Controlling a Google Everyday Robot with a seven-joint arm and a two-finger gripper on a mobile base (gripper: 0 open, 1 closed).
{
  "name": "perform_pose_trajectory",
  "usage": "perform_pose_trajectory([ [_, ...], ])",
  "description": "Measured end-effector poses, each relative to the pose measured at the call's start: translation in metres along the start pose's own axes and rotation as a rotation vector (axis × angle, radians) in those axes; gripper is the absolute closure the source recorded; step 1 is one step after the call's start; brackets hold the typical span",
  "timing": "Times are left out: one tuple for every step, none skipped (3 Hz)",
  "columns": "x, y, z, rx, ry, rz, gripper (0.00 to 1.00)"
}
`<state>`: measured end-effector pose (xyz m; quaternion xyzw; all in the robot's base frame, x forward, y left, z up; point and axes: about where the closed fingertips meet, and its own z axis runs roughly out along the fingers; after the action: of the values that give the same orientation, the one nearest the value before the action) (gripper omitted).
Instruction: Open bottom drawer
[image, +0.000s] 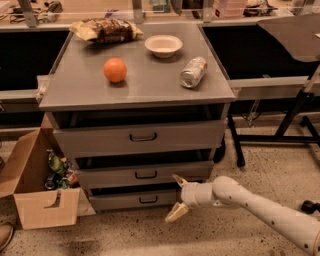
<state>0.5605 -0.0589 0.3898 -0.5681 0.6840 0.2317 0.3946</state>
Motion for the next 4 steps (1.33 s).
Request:
perform_pose_trajectory([
  [0.043, 0.007, 0.014, 0.026, -0.035, -0.001, 0.0],
  [0.066, 0.011, 0.027, 0.021, -0.02, 0.008, 0.0],
  [0.098, 0.005, 0.053, -0.004, 0.064, 0.029, 0.0],
  [0.119, -0.014, 0.068, -0.007, 0.11, 0.049, 0.0],
])
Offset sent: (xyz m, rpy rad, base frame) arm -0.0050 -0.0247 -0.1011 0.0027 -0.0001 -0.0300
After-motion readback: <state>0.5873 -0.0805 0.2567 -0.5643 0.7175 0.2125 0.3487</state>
